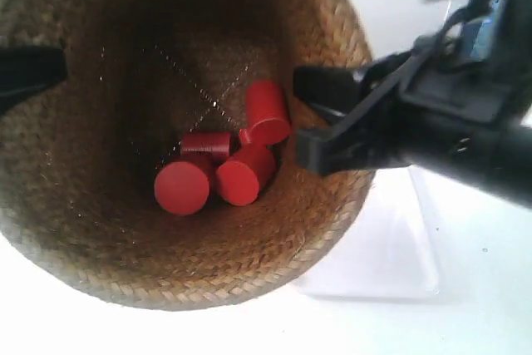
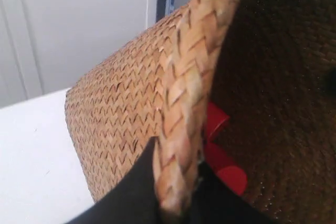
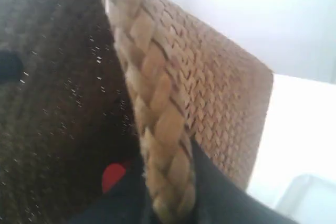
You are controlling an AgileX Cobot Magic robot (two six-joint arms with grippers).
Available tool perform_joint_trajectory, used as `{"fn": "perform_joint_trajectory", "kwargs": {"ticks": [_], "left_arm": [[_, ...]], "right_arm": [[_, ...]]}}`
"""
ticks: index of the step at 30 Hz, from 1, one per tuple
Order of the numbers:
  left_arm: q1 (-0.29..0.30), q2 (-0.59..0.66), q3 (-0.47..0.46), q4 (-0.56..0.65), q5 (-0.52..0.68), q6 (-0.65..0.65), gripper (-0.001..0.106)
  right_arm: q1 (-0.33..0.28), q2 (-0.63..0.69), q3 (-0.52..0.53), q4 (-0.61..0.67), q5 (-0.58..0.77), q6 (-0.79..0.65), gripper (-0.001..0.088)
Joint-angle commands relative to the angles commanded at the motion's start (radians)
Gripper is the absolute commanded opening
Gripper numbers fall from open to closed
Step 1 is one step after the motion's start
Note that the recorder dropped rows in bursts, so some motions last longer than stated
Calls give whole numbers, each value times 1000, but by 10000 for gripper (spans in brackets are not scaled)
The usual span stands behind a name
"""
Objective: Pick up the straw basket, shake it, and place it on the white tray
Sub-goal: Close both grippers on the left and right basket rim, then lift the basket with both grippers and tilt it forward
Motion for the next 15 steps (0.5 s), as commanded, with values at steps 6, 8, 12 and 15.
{"fn": "perform_joint_trajectory", "kwargs": {"ticks": [6,8,12,15], "left_arm": [[13,103,26,-61,-38,22,0],[15,7,-36,-24,75,-25,0],[15,47,64,-90,-40,82,0],[17,9,22,-60,71,65,0]], "right_arm": [[-49,102,72,-18,-137,104,0],[-31,-5,-29,2,111,128,0],[-74,80,94,-199,-134,128,0],[-111,77,-34,-129,207,206,0]]}}
